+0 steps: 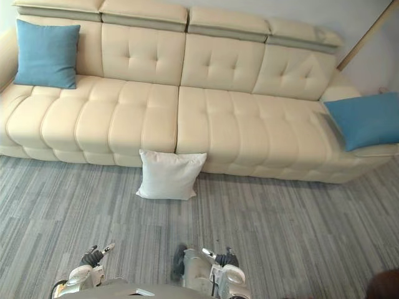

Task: Pick up cushions and gather them together orderly.

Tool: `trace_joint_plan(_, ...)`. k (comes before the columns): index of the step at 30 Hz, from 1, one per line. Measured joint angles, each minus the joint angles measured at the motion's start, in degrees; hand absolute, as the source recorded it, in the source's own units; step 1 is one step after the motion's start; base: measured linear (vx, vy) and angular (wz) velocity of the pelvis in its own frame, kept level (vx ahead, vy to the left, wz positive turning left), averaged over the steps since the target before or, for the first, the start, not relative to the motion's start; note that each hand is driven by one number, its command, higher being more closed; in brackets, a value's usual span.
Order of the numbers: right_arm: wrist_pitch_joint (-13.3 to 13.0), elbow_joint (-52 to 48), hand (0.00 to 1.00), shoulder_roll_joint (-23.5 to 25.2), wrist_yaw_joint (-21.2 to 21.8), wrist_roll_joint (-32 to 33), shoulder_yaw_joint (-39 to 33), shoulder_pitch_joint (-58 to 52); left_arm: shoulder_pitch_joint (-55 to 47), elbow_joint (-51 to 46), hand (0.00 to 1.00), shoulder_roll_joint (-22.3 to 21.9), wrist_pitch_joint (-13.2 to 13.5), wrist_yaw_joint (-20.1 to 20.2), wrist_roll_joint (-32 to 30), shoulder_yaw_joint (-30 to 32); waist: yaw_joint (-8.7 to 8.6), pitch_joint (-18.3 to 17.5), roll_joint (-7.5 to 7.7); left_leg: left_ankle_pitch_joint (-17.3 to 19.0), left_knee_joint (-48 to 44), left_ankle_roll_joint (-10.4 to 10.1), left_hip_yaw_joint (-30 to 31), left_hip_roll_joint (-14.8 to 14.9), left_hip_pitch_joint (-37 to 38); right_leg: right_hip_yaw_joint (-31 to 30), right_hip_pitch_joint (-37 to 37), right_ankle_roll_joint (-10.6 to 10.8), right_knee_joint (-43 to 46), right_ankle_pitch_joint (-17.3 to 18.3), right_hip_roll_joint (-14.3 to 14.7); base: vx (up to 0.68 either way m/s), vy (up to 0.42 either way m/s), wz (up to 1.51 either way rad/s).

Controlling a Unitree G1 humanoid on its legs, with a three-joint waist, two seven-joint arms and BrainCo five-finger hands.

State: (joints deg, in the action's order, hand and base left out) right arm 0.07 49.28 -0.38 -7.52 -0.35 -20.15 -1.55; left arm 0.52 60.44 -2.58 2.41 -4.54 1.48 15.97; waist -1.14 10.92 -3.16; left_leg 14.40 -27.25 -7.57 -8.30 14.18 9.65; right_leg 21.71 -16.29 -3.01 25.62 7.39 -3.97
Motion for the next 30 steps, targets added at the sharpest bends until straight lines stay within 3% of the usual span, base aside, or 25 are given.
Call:
trace_joint_plan(1, 0.25, 0.10, 0.00, -0.16, -0.13, 0.03, 0.73, -0.03, -0.17, -1.10, 0.00, -0.08, -0.01, -0.02, 0.11, 1.10, 0.21, 0.07, -0.01, -2.61, -13.12, -2.07, 2.82, 1.84, -5.55, 0.55, 2.57, -0.88, -0.69, 1.31, 0.92, 0.40, -0.202, 0.06)
trace_joint_plan(2, 0.23, 0.68, 0.00, -0.31, -0.19, 0.03, 1.23, -0.07, -0.29, -2.02, 0.00, -0.16, 0.00, -0.03, 0.45, 1.79, 0.77, 0.11, -0.02, -2.93, -22.42, -2.67, 3.14, 3.09, -8.92, 0.53, 4.72, -1.43, -1.36, 2.17, 1.92, 0.38, -0.170, -0.15)
trace_joint_plan(5, 0.36, 1.27, 0.00, -0.26, -0.38, 0.11, 1.97, -0.02, -0.20, -3.80, 0.00, -0.26, 0.04, -0.03, 0.71, 1.83, 1.31, 0.36, 0.33, -2.23, -30.66, -1.47, -0.23, 4.74, -15.15, -0.92, 9.97, -1.90, -4.99, 2.74, 3.59, 0.36, -0.101, -0.36)
trace_joint_plan(7, 0.50, 1.51, 0.00, -0.14, -0.55, 0.13, 1.97, -0.10, -0.11, -4.91, 0.00, -0.27, 0.05, -0.02, 0.72, 1.80, 1.32, 0.81, 1.06, -0.88, -27.57, 0.34, -3.08, 4.74, -18.46, -1.92, 12.44, -1.37, -7.79, 2.41, 3.61, 0.25, 0.003, -0.25)
trace_joint_plan(10, 1.00, 1.48, 0.00, -0.13, -0.73, 0.12, 1.79, 0.00, 0.04, -5.35, 0.00, -0.31, 0.11, -0.04, 0.72, 1.66, 1.74, 1.26, 1.19, 0.46, -13.67, 1.27, -6.07, 4.30, -19.78, -2.68, 15.08, -0.84, -9.26, 2.04, 2.84, 0.24, 0.098, -0.17)
trace_joint_plan(11, 1.07, 1.47, 0.00, -0.09, -0.83, 0.12, 1.82, 0.02, 0.15, -5.30, 0.00, -0.30, 0.15, -0.05, 0.73, 1.30, 2.10, 1.26, 1.09, -0.31, -6.25, 1.40, -5.98, 3.45, -19.56, -3.21, 15.60, -0.30, -8.86, 1.88, 2.39, 0.17, 0.187, -0.23)
trace_joint_plan(12, 1.06, 1.29, 0.00, -0.14, -1.04, 0.10, 1.85, -0.03, 0.07, -5.17, 0.00, -0.53, 0.15, -0.05, 0.72, 1.11, 2.38, 0.96, 0.62, -4.85, 0.11, 2.13, -6.04, 2.71, -19.01, -3.92, 15.54, 1.03, -8.72, 1.87, 2.42, 0.23, 0.234, -0.30)
trace_joint_plan(13, 0.96, 1.17, 0.00, -0.08, -1.28, 0.10, 1.92, 0.16, 0.39, -4.75, 0.00, -0.70, 0.31, -0.03, 0.78, 0.81, 2.54, 0.78, 0.87, -6.53, 4.10, 0.07, -6.01, 1.10, -17.70, -5.50, 15.55, 3.70, -9.30, 2.52, 2.10, 0.13, 0.160, -0.16)
trace_joint_plan(15, 0.82, 1.20, 0.00, 0.95, -1.28, 0.08, 1.97, 0.16, 0.45, -4.59, 0.00, 0.21, 0.45, -0.03, 0.73, 0.64, 2.51, 0.57, 2.64, -6.82, 6.34, 0.49, -6.74, -1.00, -17.25, -6.13, 15.25, 4.99, -10.77, 1.47, 0.12, 0.08, 0.156, -0.01)
trace_joint_plan(17, 0.83, 1.20, 0.00, 1.33, -1.28, 0.06, 2.01, 0.12, 0.34, -4.02, 0.00, 1.07, 0.44, -0.06, 0.69, 0.72, 2.70, 0.43, 3.16, -6.54, 6.64, 0.98, -7.83, -1.95, -16.60, -7.13, 15.65, 5.82, -11.83, 0.68, -0.70, 0.05, 0.159, -0.12)
trace_joint_plan(27, 0.20, 1.28, 0.00, 1.31, -1.35, -0.43, 5.20, -0.43, -0.51, -2.40, 0.00, 2.15, 0.46, -0.11, 0.61, -0.55, 2.56, -0.62, 3.51, -7.93, 11.36, 1.78, -10.31, -3.82, -13.34, -9.40, 16.89, 7.04, -16.41, -2.07, -1.73, -0.04, 0.035, -0.13)
trace_joint_plan(30, 0.22, 0.83, 0.00, -0.27, -1.75, -2.87, 11.14, 1.29, 0.99, -3.29, 0.00, 2.82, 0.46, -1.39, 0.93, -2.97, 2.61, -0.28, 3.46, -7.60, 8.02, 2.38, -10.25, -3.11, -18.20, -9.91, 12.38, 6.97, -14.15, -2.52, -1.43, -0.07, 0.008, -0.08)
